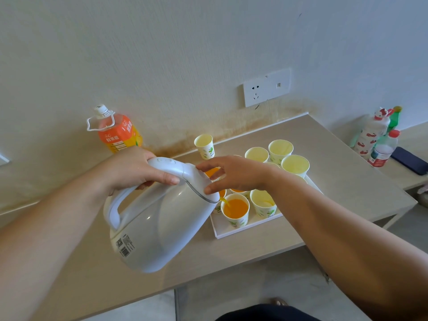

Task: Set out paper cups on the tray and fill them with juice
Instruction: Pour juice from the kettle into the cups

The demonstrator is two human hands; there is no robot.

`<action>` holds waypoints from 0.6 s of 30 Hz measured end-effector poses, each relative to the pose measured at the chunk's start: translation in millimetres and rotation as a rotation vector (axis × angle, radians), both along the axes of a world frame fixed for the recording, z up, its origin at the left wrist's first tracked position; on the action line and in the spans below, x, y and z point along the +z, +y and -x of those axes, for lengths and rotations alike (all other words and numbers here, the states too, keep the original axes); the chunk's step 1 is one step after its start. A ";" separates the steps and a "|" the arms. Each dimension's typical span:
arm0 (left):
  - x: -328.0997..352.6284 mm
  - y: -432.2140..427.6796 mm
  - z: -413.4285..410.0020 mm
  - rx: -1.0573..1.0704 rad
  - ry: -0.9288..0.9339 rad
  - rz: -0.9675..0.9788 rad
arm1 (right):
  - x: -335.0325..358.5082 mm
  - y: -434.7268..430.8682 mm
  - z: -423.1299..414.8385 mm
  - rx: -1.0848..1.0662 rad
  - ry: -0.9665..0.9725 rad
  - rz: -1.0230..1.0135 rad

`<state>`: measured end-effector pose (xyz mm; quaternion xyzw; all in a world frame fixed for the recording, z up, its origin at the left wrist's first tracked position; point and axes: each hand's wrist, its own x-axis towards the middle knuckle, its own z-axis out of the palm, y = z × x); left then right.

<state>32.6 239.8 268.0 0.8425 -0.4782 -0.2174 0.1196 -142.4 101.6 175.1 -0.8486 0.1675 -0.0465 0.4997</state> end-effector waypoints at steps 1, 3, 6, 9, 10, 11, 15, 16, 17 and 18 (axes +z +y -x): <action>-0.5 0.1 -0.6 -0.002 0.002 -0.003 | -0.4 -0.2 0.0 0.000 0.002 -0.002; -1.8 0.0 -1.7 -0.007 0.003 -0.012 | -1.2 -0.6 0.5 0.000 0.008 -0.001; -3.3 -0.5 -1.6 -0.002 0.005 -0.022 | -2.8 -1.1 0.5 -0.002 0.010 -0.004; -5.9 0.3 0.0 0.012 0.015 -0.017 | -5.5 -0.7 0.3 -0.021 0.017 -0.032; -6.9 0.7 1.0 0.019 0.023 -0.015 | -6.2 -0.6 0.7 -0.025 0.019 -0.034; -8.1 1.4 2.1 0.025 0.032 -0.015 | -6.7 -0.1 1.3 -0.027 0.023 -0.033; -15.1 4.4 4.9 0.043 0.072 -0.007 | -9.1 0.7 3.0 -0.043 0.042 -0.042; -17.6 5.1 5.7 0.051 0.088 0.002 | -9.8 1.2 3.9 -0.048 0.046 -0.040; -19.8 5.7 6.2 0.059 0.107 0.010 | -10.5 1.3 4.5 -0.051 0.048 -0.039; -22.2 6.5 6.5 0.064 0.124 0.016 | -11.2 1.7 5.4 -0.057 0.049 -0.036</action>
